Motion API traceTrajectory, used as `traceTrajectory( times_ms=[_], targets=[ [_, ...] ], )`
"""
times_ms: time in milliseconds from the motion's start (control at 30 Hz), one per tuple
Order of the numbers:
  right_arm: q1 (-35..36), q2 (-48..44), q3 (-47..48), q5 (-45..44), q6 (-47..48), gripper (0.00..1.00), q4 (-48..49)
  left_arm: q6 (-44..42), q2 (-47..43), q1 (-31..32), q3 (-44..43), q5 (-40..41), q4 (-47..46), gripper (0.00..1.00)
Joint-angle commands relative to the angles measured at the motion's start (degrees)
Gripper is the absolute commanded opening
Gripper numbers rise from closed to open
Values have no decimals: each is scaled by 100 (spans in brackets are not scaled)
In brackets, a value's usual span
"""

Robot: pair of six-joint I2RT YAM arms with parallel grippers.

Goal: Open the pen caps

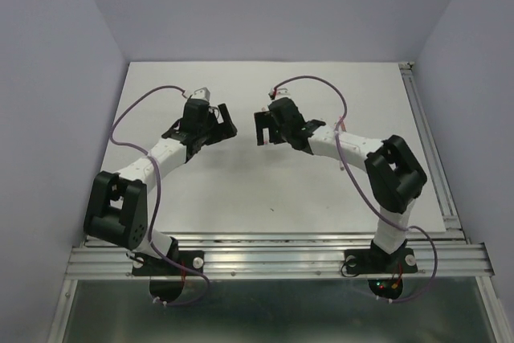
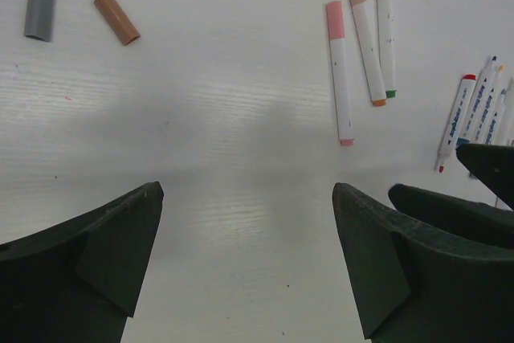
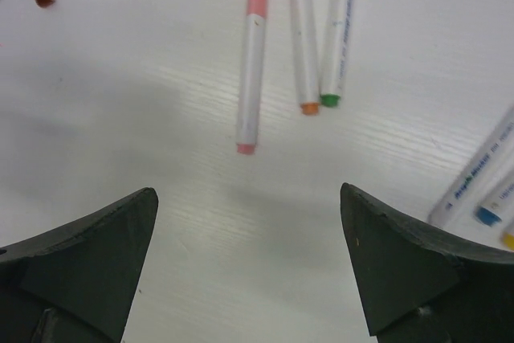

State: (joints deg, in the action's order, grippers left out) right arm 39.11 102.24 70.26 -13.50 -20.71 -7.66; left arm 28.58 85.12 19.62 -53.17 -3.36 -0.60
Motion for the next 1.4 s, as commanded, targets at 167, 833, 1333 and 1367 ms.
traceTrajectory(
  times_ms=[167, 833, 1333, 1367],
  targets=[
    [237, 1587, 1990, -136, 225, 100, -253, 104, -961, -397, 395, 283, -124, 99],
    [246, 2688, 2449, -549, 137, 20, -675, 104, -1050, -547, 430, 169, -116, 99],
    [439, -385, -1267, 1674, -969, 1, 2531, 895, -716, -187, 685, -1546, -1267, 99],
    [439, -510, -1504, 1831, -1040, 1, 2681, 956, -725, -56, 659, -1537, -1267, 99]
  ],
)
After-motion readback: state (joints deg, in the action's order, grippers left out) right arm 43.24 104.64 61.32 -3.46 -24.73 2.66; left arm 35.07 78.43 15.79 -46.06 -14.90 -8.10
